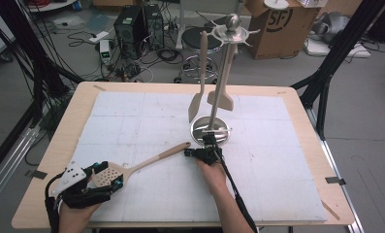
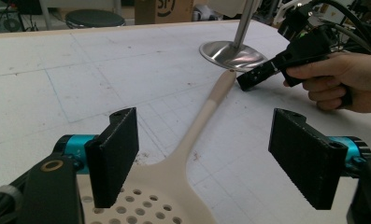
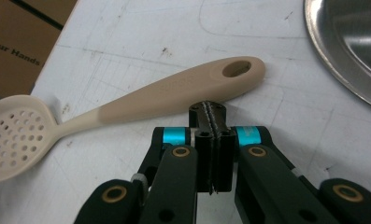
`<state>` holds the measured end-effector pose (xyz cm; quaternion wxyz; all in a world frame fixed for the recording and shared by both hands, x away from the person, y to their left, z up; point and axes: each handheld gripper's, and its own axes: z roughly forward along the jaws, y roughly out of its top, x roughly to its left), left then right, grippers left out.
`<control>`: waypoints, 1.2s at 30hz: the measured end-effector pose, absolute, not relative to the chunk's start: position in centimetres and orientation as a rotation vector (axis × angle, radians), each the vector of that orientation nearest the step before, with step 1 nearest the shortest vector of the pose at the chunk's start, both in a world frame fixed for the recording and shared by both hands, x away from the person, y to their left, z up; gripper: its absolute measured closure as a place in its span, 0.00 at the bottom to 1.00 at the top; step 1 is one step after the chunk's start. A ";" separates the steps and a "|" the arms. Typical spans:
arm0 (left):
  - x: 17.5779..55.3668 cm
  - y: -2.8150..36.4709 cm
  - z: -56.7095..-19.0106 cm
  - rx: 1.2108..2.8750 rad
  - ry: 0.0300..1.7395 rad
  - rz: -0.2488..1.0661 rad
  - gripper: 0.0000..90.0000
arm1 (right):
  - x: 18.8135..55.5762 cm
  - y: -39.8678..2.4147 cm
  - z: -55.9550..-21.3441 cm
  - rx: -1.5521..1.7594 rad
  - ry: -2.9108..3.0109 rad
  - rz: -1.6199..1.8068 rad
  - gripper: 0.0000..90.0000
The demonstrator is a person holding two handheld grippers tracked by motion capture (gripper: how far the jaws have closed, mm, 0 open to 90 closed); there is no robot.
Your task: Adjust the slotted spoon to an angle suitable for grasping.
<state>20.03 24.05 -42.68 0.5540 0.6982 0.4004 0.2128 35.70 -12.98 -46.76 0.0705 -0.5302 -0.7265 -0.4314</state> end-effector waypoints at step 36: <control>20.0 24.2 -42.7 1.649 0.948 0.491 0.28 | 35.5 0.5 -46.9 -1.308 -2.159 -1.284 1.00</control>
